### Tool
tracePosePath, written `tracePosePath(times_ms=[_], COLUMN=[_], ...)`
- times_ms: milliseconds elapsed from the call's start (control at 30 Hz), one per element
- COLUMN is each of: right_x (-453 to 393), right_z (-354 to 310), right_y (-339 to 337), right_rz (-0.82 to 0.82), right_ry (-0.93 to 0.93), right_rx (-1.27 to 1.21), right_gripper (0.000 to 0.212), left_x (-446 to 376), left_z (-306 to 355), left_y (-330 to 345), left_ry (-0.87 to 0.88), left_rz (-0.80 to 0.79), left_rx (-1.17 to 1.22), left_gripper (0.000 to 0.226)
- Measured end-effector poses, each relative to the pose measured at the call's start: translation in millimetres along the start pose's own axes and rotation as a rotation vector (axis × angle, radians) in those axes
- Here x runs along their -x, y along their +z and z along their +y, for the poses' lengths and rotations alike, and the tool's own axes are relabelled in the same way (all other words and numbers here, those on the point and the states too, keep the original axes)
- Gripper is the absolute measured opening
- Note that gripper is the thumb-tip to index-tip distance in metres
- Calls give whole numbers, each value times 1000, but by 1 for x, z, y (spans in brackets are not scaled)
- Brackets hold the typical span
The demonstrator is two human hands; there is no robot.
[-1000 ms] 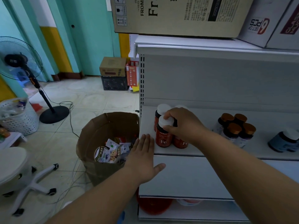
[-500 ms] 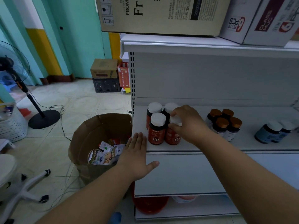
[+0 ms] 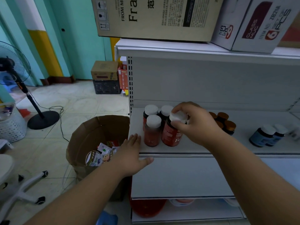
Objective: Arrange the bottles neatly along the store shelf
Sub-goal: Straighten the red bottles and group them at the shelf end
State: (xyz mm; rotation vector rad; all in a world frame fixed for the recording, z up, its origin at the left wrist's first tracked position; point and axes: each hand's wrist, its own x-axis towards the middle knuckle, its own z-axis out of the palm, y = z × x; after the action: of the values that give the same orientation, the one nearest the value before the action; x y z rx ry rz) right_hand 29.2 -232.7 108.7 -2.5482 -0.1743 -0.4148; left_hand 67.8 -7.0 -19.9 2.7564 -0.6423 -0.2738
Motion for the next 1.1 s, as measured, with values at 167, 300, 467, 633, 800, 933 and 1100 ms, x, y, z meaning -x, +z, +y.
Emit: tracePosePath(times_ms=[167,300,467,633,800,933,1100], right_x=[7,6,4,8,9,8,13], right_z=[-21,-26,-28,-31,-44,-44,-45], right_y=[-16,-16,-8,2,8,9,7], right_rz=[-119,-177,-213,-176,-56,-112,-91], right_ry=[74,130,190,241,272,319,316], right_rx=[-358,-650,-693,-820,-787,-882,-928], right_gripper=[21,18,16,19,38,20,38], left_x=[42,53,59,64,64,66,69], left_z=[40,55,57,51,52,53,55], left_y=[-24,-27,-28,-23,-25,-25,-25], left_ry=[69,26,-60,-85,-75,-62,-49], left_rz=[226,177,130,82,88,38,19], left_rx=[626,970,1288,1390,1490,1578,1528], left_gripper=[68,60,65,66,71,57,72])
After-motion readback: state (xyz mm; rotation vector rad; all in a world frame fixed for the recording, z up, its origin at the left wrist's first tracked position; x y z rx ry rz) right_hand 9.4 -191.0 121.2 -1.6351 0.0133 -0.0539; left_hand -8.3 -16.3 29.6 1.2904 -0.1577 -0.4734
